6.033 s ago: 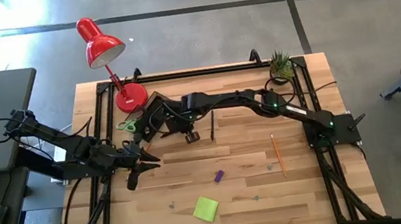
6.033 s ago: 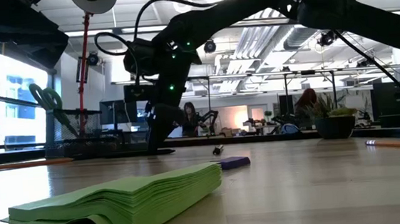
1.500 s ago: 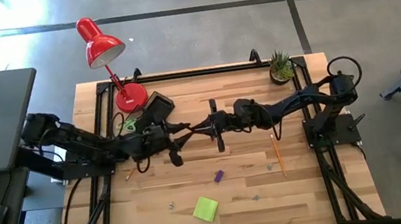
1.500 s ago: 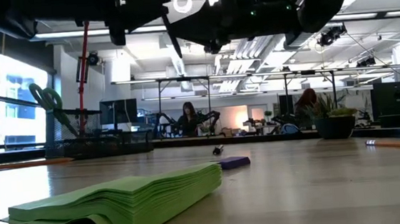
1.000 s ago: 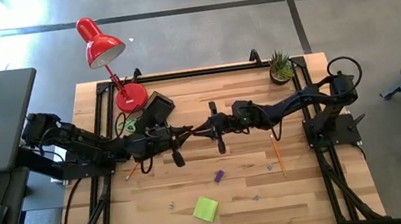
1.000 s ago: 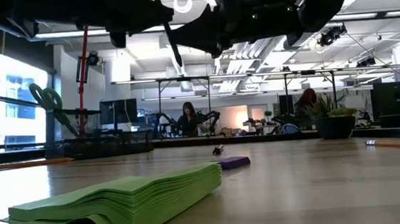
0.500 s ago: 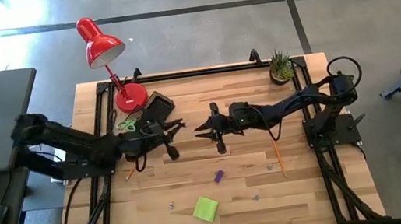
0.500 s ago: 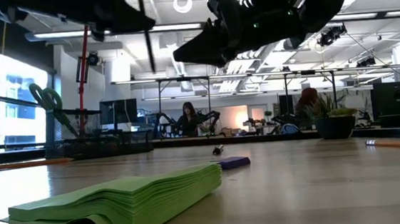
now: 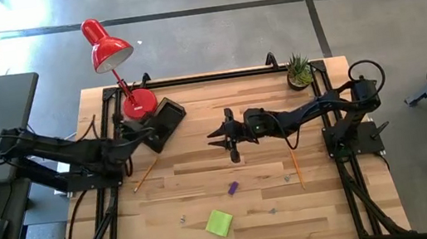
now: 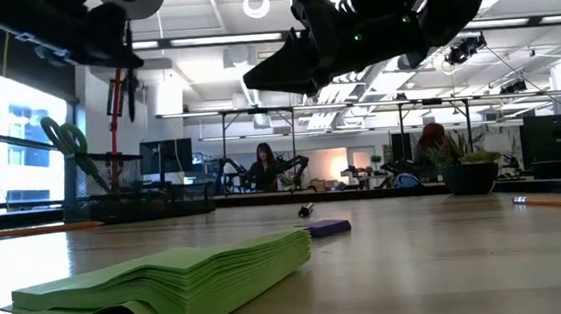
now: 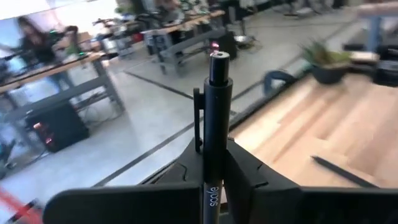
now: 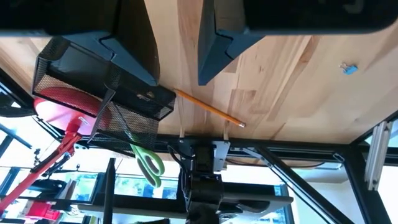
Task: Pick and place office supplies into organizer
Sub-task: Put the left black pen into the desk organizer
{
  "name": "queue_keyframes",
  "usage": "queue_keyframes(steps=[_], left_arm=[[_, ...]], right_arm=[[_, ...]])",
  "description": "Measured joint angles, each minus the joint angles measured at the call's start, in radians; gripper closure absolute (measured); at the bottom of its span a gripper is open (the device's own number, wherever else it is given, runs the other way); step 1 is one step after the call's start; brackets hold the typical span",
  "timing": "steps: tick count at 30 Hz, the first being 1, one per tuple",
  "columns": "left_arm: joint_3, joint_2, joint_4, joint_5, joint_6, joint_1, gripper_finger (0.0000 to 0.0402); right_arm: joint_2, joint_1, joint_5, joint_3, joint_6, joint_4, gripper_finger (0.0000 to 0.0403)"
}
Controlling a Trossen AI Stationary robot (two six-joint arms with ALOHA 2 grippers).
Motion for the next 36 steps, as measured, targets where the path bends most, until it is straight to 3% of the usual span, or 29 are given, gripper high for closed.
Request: queue_keyframes(steps=[5,9,14,23,31,36], left_arm=[[-0.062,-0.107,-0.012,-0.079,-0.059,0.000,0.0370],[-0.113,-0.146,-0.013,-0.150,-0.127,0.037,0.0381],[-0.145,-0.155,-0.012,-0.020,-0.172,0.157,0.0394],[-0.149,-0.144,-0.023,0.218,-0.207,0.335,0.0345],[-0.149,-0.144,-0.060,0.270,-0.215,0.360,0.0350],[-0.149,-0.144,-0.052,0.282,-0.222,0.360,0.0330]], right_arm=[[0.000,0.000,0.001,0.000,0.000,0.001,0.0300],[0.000,0.000,0.001,0.000,0.005,0.001,0.0300],[0.000,0.000,0.001,0.000,0.008,0.001,0.0300],[-0.001,0.000,0.001,0.000,0.008,0.001,0.0300],[-0.001,0.000,0.001,0.000,0.008,-0.002,0.0299],[-0.001,0.000,0.002,0.000,0.008,-0.003,0.0299]])
